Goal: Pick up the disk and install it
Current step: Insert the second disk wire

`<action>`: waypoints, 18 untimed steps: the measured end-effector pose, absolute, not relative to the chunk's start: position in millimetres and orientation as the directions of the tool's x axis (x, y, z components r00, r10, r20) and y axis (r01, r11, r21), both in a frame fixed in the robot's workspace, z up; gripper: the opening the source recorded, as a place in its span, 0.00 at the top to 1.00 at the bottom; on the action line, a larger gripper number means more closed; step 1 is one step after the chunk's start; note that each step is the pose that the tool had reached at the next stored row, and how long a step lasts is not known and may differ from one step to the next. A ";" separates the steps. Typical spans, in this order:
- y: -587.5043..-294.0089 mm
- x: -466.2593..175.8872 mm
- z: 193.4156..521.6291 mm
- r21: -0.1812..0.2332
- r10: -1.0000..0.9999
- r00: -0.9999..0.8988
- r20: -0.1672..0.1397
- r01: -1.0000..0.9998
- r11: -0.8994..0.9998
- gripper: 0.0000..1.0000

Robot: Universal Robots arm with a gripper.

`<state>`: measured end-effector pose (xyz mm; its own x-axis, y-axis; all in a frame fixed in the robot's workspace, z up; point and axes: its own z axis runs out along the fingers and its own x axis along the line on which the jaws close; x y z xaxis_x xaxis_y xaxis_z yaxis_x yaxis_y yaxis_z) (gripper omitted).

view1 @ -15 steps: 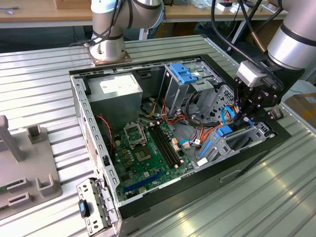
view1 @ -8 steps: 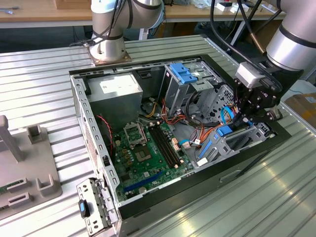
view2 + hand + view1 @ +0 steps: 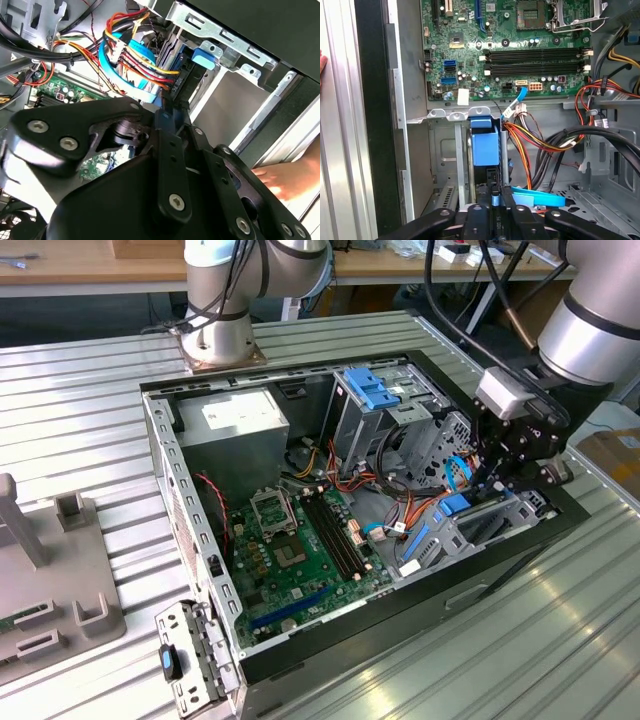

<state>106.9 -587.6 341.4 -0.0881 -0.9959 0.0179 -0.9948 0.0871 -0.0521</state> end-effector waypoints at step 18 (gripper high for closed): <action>-587.0 106.9 390.0 -0.060 -0.996 -0.088 0.018 -0.994 0.087 0.71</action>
<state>106.9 -587.0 390.0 -0.0882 -0.9959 0.0176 -0.9944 0.0870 -0.0605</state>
